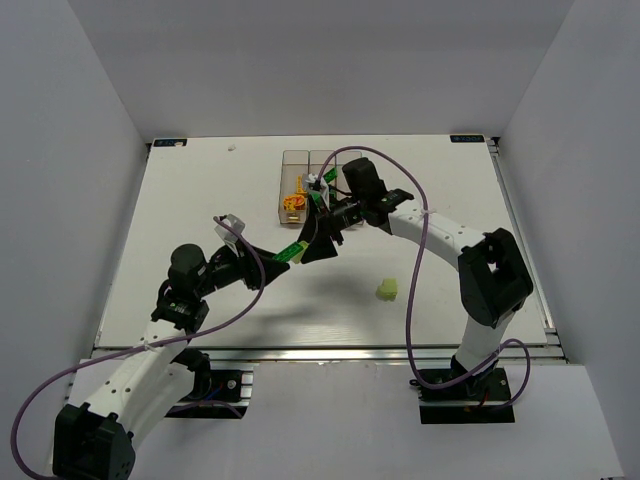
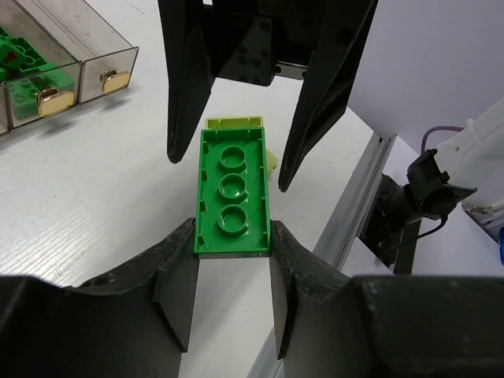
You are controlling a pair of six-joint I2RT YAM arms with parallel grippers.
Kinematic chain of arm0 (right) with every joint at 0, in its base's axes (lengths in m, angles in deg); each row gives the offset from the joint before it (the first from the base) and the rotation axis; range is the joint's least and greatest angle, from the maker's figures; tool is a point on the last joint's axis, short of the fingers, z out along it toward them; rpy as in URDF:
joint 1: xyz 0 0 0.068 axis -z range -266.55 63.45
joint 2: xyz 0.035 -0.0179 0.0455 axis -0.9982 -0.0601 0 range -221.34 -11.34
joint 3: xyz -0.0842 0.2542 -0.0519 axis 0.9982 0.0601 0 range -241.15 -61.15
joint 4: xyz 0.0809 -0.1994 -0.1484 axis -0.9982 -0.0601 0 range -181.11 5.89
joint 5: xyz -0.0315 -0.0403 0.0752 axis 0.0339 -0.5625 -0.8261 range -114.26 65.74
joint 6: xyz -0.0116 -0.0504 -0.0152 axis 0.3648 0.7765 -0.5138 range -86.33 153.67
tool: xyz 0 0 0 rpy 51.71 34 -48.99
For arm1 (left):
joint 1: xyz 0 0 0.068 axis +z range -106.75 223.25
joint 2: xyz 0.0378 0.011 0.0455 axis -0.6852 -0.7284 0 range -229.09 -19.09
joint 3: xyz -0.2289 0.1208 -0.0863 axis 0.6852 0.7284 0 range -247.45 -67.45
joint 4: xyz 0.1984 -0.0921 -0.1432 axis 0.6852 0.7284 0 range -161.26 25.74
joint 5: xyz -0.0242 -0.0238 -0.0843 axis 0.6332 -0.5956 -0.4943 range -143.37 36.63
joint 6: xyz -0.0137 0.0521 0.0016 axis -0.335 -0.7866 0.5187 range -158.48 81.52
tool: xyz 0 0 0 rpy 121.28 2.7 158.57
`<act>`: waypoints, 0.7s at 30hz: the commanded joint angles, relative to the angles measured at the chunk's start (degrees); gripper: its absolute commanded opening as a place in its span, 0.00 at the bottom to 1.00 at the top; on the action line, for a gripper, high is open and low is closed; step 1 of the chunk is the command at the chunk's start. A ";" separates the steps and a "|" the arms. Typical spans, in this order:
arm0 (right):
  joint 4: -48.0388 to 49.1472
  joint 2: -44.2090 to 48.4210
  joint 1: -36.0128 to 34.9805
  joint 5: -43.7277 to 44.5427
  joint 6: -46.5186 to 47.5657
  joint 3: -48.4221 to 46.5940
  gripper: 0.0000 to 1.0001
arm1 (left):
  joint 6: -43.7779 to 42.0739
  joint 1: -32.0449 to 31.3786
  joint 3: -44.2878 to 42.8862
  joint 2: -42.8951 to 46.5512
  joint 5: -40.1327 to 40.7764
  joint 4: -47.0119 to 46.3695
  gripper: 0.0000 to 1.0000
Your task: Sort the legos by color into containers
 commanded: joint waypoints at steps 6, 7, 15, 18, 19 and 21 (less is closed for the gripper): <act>1.11 -0.25 -0.30 -2.26 0.43 -1.98 0.55 | 1.28 -0.24 -1.05 -0.15 0.10 -3.44 0.23; 1.11 -0.33 -0.30 -2.43 0.35 -1.98 0.49 | 1.28 -0.24 -1.05 -0.06 0.19 -3.62 0.23; 1.37 0.02 0.14 -4.80 0.17 -1.46 0.16 | 1.37 -0.24 -1.23 0.64 0.80 -3.44 0.22; 1.46 0.81 0.93 -5.77 0.08 -0.05 0.08 | 0.75 -0.15 -1.40 1.43 1.77 -2.92 0.22; 1.55 1.33 1.19 -6.03 0.08 0.91 0.06 | 0.49 -0.15 -1.49 1.52 2.03 -2.91 0.22; 1.46 2.04 2.07 -6.12 0.08 1.97 0.03 | 0.40 -0.15 -1.49 1.69 2.56 -3.44 0.22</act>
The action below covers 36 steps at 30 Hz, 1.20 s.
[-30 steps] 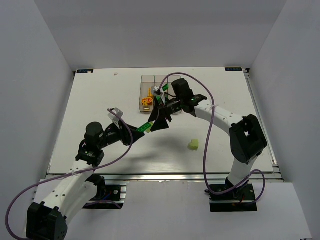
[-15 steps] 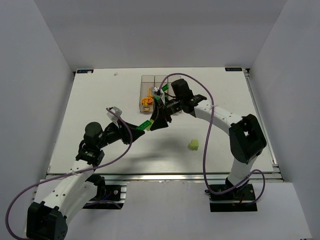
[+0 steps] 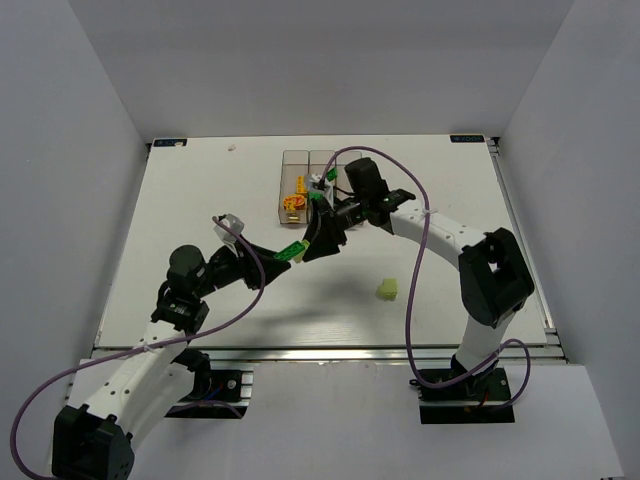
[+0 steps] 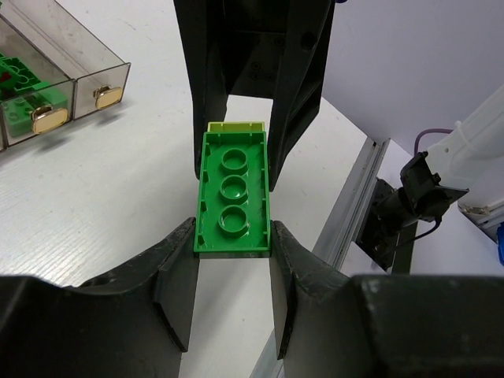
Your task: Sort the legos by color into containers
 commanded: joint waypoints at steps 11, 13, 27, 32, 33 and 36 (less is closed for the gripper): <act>-3.65 6.32 3.38 0.18 6.01 5.88 0.00 | -0.36 0.15 -3.77 -3.15 2.98 -5.38 0.20; -3.75 6.58 3.46 0.27 6.10 6.23 0.00 | -0.28 0.16 -4.04 -3.77 2.98 -6.00 0.20; -4.28 8.52 6.80 24.84 7.52 5.36 0.00 | 2.18 0.51 -8.87 -8.86 9.04 -3.20 0.18; -0.16 8.35 10.58 42.25 5.93 2.20 0.00 | 4.99 0.51 -13.44 -14.92 9.84 -0.91 0.18; 0.03 7.91 10.84 44.63 6.19 1.58 0.00 | 5.26 0.59 -13.88 -15.63 9.92 -0.91 0.18; 1.52 6.42 11.11 51.84 7.42 -0.08 0.00 | 6.75 0.51 -14.85 -17.57 10.97 -1.43 0.18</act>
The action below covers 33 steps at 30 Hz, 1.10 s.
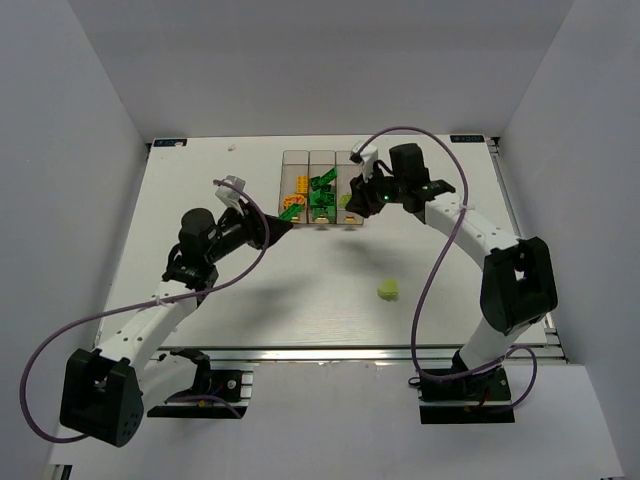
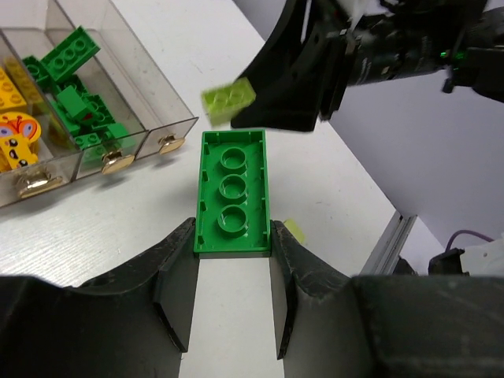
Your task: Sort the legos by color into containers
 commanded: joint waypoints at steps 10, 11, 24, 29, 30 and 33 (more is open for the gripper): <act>6.34 -12.20 -0.04 21.09 5.93 -13.77 0.00 | 4.82 0.31 -7.47 -6.69 2.85 3.36 0.18; 6.26 -13.08 -0.04 21.18 6.20 -14.31 0.00 | 5.00 0.31 -7.91 -7.22 2.85 3.45 0.18; 4.41 -18.45 0.67 17.94 10.06 -17.30 0.82 | 10.01 0.22 -13.09 -14.95 2.86 3.10 0.18; 3.45 -15.21 2.33 14.07 10.95 -16.42 0.89 | 10.27 -0.39 -18.27 -20.84 3.20 5.56 0.17; 1.44 -14.59 2.77 11.54 12.52 -16.94 0.89 | 10.36 -0.48 -20.02 -22.85 3.64 6.00 0.17; -1.56 -11.87 4.79 5.14 14.20 -17.48 0.89 | 10.36 -1.18 -24.85 -27.76 5.05 8.89 0.17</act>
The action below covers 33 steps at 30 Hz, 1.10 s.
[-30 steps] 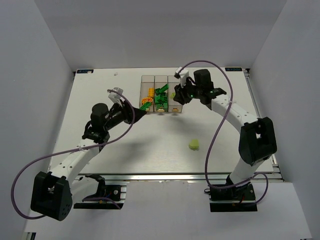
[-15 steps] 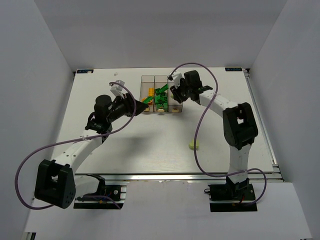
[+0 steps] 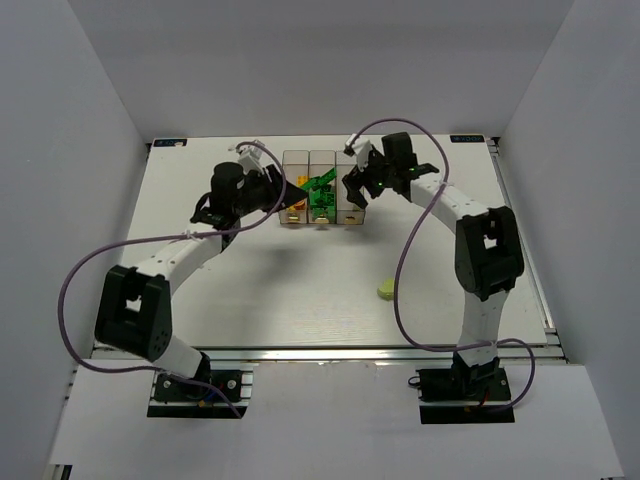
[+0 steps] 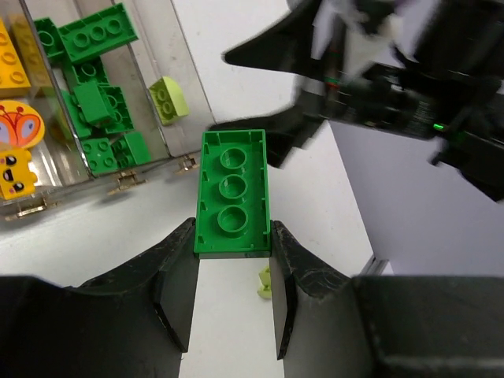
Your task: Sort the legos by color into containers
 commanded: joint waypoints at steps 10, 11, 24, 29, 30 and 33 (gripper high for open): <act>-4.09 16.80 7.97 -21.27 -0.52 4.25 0.04 | 1.69 -3.03 -22.80 -19.68 12.66 17.18 0.20; -3.04 18.55 8.06 -21.27 -1.39 6.44 0.04 | 1.78 -3.20 -24.04 -20.75 13.28 17.54 0.20; -0.48 24.28 10.17 -22.76 -4.56 14.28 0.08 | 0.37 -6.02 -40.40 -33.24 20.32 25.81 0.43; 0.13 25.60 10.61 -23.46 -5.36 16.13 0.08 | 1.34 -6.19 -41.28 -34.56 21.37 25.55 0.51; 0.22 25.95 10.70 -23.46 -5.36 16.48 0.09 | 1.34 -6.28 -41.98 -34.82 21.46 26.07 0.55; 0.22 27.09 10.96 -23.64 -5.27 17.88 0.11 | 1.43 -6.46 -42.51 -35.18 21.55 26.25 0.68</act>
